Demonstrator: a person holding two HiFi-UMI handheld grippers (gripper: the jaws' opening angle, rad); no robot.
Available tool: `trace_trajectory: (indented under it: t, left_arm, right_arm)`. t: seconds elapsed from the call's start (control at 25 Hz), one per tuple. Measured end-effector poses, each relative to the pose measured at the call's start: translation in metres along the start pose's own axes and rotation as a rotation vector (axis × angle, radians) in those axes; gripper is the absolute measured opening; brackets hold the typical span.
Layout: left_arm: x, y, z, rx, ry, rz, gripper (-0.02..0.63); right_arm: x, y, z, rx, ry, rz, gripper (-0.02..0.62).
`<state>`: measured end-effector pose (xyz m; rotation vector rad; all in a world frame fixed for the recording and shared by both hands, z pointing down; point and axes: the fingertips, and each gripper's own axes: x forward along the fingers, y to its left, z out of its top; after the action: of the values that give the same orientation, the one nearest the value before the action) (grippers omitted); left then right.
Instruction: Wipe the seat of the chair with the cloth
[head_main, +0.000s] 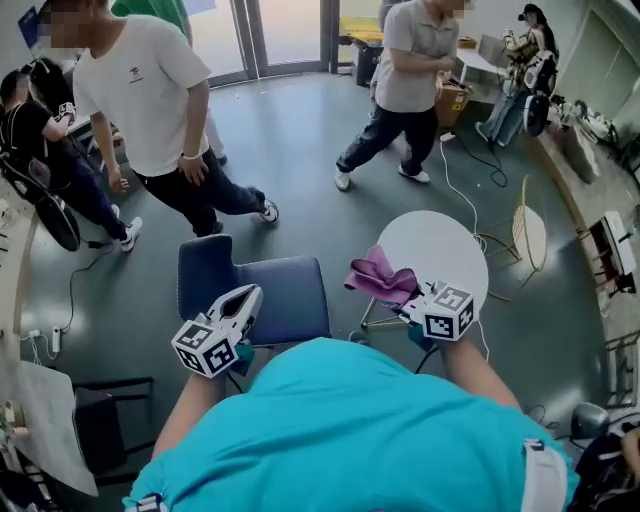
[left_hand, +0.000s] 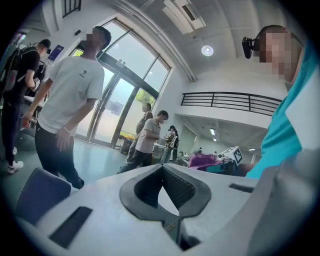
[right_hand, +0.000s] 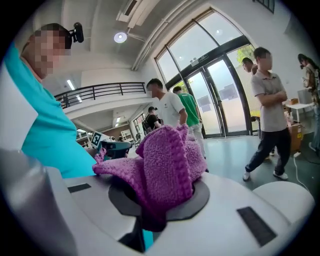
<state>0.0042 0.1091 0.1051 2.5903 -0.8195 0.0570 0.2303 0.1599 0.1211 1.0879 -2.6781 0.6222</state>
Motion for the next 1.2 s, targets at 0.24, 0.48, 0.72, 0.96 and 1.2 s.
trace_trajectory:
  t: [0.24,0.48,0.72,0.96,1.2]
  left_arm:
    - [0.075,0.014,0.003,-0.058,-0.012,0.192,0.003]
    - [0.084,0.015,-0.005,-0.075,0.037,0.330,0.003]
    - [0.065,0.078,-0.027,-0.123,0.045,0.426,0.003]
    - [0.034,0.158,-0.062,-0.183,0.063,0.483,0.003]
    - [0.019,0.221,-0.122,-0.251,0.083,0.514,0.003]
  right_arm:
    - [0.014,-0.100,0.019,-0.040,0.053,0.162,0.060]
    - [0.060,-0.146,0.023,-0.053,0.103,0.282,0.060]
    - [0.149,-0.140,-0.012,-0.067,0.193,0.361,0.060]
    - [0.264,-0.114,-0.048,-0.117,0.284,0.386,0.060]
    - [0.384,-0.106,-0.108,-0.235,0.389,0.419,0.060]
